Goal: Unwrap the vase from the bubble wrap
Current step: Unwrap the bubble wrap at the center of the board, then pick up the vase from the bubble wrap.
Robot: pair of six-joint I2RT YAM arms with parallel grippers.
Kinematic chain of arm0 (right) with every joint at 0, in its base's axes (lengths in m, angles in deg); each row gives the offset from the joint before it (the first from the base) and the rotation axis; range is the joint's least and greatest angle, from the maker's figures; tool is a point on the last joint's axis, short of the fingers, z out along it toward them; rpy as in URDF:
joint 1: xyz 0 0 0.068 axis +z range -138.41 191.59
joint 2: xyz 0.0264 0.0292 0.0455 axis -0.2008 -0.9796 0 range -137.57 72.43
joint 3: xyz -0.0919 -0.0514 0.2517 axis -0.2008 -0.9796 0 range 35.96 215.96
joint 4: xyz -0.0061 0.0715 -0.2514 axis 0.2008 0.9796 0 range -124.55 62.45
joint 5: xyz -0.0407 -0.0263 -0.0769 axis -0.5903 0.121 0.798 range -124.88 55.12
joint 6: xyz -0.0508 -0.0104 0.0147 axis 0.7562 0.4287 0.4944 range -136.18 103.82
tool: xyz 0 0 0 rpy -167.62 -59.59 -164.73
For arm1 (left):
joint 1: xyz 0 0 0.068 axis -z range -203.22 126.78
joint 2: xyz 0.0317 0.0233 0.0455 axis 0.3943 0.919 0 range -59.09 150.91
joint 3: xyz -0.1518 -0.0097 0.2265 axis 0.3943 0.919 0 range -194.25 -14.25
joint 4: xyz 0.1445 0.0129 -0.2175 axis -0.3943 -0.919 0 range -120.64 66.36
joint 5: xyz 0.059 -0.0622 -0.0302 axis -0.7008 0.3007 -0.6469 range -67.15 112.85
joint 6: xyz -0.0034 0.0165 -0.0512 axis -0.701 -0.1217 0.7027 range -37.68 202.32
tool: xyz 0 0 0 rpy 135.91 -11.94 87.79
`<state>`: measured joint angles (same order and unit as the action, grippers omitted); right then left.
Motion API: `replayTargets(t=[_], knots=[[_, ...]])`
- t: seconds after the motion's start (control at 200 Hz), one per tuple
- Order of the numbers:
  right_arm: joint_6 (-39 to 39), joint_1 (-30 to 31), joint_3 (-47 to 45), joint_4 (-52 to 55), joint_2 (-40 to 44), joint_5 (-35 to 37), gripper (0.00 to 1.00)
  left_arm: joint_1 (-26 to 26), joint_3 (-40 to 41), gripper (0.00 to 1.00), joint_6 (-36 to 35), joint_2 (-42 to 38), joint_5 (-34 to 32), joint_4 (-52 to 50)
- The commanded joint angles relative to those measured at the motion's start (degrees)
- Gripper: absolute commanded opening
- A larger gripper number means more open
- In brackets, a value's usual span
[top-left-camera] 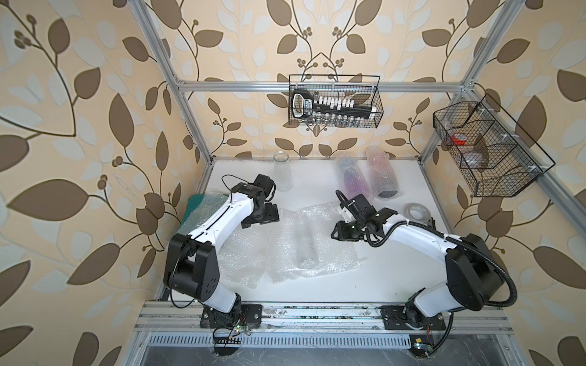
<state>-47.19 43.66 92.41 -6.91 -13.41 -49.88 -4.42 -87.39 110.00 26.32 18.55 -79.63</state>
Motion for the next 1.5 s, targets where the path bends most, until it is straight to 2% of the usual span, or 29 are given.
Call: replayTargets(t=[0.0, 0.13, 0.22, 0.54, 0.74, 0.92, 1.11, 1.32, 1.495], knots=[[2.3, -0.3, 2.9, 3.8, 2.1, 2.6, 0.49, 4.3, -5.0, 0.94, 2.2, -1.0, 3.5, -5.1], [2.6, -0.4, 3.0, 4.1, 3.5, 2.6, 0.66, 9.5, -11.1, 0.95, 6.1, 4.3, 7.4, -5.3], [2.9, -0.5, 2.2, 3.8, 5.0, 3.2, 0.75, 11.2, -14.6, 0.95, 8.8, 9.3, 8.6, -5.1], [4.3, -0.5, -0.2, 3.8, 10.6, 6.6, 0.93, 12.5, -25.5, 0.92, 11.5, 25.8, 9.4, -7.6], [4.6, -0.6, -1.6, 3.4, 12.8, 6.6, 0.94, 12.5, -30.2, 0.91, 12.8, 33.2, 10.0, -10.4], [5.2, -1.5, -2.0, 3.1, 14.1, 7.1, 0.95, 12.6, -29.8, 0.88, 14.2, 36.9, 9.6, -9.9], [5.8, -2.0, -2.0, 2.8, 13.4, 6.6, 0.94, 12.6, -29.1, 0.82, 14.6, 38.9, 9.1, -9.0], [6.2, -2.4, -1.4, 3.0, 13.0, 6.5, 0.94, 12.5, -30.1, 0.7, 13.5, 40.5, 8.5, -9.7], [6.3, -2.9, -1.7, 2.9, 13.1, 6.4, 0.95, 12.6, -28.6, 0.69, 12.7, 39.5, 8.8, -9.3]])
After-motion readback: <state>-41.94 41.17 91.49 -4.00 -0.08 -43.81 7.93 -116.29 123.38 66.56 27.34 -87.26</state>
